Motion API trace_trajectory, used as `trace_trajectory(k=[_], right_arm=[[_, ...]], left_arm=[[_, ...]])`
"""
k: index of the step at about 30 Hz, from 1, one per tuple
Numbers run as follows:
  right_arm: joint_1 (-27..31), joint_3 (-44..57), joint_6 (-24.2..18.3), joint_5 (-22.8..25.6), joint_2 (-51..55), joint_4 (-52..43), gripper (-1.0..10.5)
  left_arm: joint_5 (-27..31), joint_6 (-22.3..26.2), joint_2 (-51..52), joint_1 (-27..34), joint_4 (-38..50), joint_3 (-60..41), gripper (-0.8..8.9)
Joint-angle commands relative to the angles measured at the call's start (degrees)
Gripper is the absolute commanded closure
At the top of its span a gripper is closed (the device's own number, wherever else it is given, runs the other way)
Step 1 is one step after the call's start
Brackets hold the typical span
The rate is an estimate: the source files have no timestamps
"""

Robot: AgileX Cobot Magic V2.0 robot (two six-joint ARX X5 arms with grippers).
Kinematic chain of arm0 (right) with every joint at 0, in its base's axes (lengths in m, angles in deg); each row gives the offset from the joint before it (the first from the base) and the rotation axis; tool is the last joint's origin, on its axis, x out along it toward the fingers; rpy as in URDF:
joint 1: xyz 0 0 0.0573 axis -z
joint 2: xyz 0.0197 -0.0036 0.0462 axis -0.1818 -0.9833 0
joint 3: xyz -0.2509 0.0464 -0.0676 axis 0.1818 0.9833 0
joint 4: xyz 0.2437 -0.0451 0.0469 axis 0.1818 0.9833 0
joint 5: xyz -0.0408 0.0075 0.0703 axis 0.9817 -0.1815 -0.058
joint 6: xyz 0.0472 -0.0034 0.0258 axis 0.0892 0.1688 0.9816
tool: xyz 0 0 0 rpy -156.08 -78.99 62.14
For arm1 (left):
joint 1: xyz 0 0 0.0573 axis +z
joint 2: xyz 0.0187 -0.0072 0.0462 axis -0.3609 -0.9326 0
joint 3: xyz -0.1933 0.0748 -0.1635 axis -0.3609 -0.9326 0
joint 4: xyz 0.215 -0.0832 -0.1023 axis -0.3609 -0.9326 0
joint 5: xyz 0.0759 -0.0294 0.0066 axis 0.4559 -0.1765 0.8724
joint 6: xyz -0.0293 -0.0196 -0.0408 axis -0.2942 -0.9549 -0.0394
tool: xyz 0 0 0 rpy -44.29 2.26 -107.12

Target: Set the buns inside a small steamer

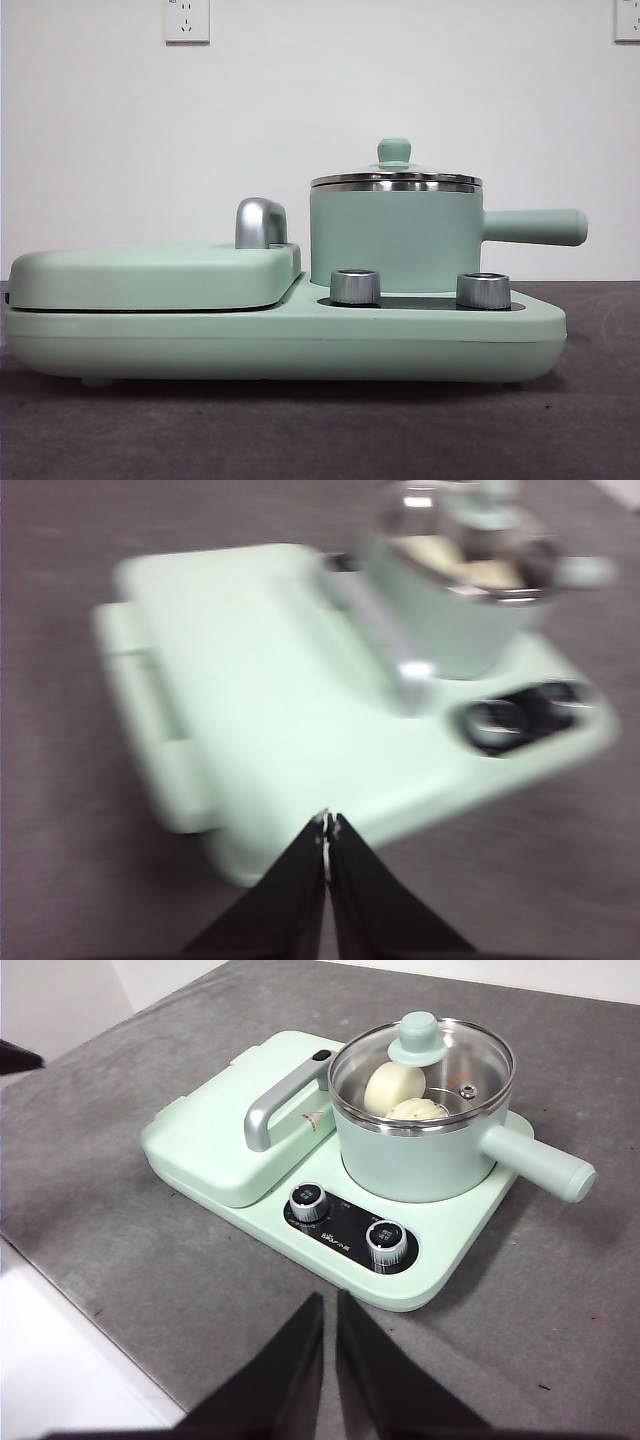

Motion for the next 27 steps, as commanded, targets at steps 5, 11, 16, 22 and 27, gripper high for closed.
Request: trace_trajectory(k=[5,11,16,22,27], right_arm=[[-0.3,-0.7,-0.5,0.0,-0.2,-0.6,9.3],[-0.3,-0.7,-0.5,0.0,-0.2,-0.6,9.3],[-0.3,-0.7,-0.5,0.0,-0.2,-0.6,9.3],[-0.3,-0.7,-0.5,0.0,-0.2,-0.6,9.3],[-0.3,-0.7,-0.5,0.0,-0.2,-0.7,9.3]], left_arm=[[0.1,4.0,13.7,16.2,18.4,-20.2,8.06],[1.0,3.6,24.3,23.1,24.7,-31.5,8.06],[1.0,4.2,25.5,25.8,24.3,-33.8,8.06],[0.9,6.0,25.5,27.2,24.7,-35.3,8.06],[0.9,6.4,25.5,27.4,24.8,-35.3,8.06]])
